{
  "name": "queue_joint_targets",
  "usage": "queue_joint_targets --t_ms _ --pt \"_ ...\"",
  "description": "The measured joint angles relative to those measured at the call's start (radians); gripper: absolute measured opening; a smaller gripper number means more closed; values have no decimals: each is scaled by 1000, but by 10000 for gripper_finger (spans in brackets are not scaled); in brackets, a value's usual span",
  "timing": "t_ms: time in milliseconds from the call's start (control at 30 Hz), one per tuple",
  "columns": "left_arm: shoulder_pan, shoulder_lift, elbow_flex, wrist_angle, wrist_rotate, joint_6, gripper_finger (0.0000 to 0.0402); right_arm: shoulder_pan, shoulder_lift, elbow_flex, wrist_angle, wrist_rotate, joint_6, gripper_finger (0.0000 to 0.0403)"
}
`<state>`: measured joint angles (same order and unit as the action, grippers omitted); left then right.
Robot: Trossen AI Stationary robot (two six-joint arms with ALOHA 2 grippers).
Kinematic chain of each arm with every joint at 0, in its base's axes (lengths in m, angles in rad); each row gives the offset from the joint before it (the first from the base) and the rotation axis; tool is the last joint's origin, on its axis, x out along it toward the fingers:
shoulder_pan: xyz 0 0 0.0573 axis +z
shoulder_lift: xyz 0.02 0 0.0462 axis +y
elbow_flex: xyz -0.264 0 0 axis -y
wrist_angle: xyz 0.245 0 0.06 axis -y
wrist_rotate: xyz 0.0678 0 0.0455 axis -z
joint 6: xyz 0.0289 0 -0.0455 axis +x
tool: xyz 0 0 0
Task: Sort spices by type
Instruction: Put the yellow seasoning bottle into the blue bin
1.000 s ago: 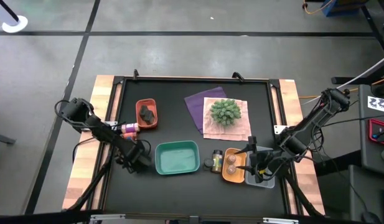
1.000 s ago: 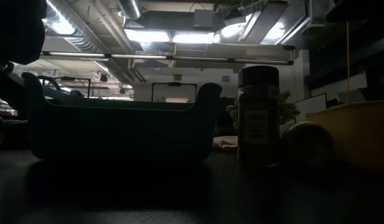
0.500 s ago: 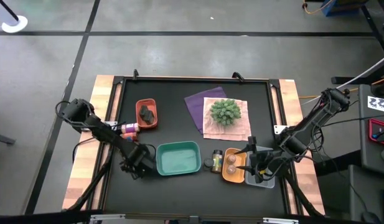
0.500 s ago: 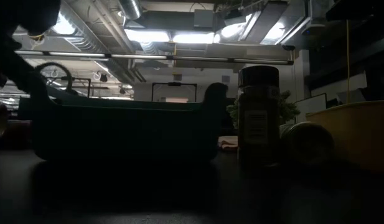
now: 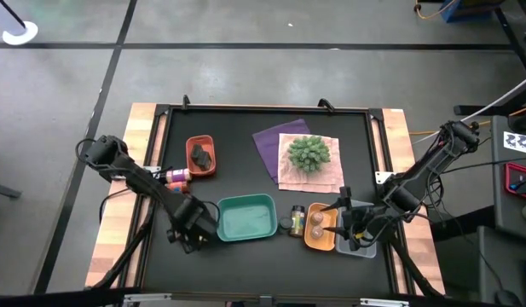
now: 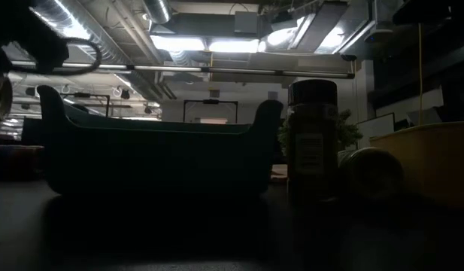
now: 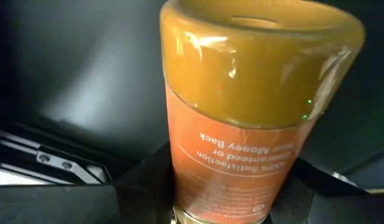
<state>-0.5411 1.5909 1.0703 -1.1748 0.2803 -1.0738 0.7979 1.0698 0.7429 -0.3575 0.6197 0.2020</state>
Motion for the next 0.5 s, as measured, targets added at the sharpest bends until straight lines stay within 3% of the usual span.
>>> queue_joint_targets --t_ms 267,500 --pt "1 -1 99 40 19 -54 170 0 49 0 76 39 -51 260" --pt "35 -1 127 321 19 -149 169 0 170 0 249 88 -248 260"
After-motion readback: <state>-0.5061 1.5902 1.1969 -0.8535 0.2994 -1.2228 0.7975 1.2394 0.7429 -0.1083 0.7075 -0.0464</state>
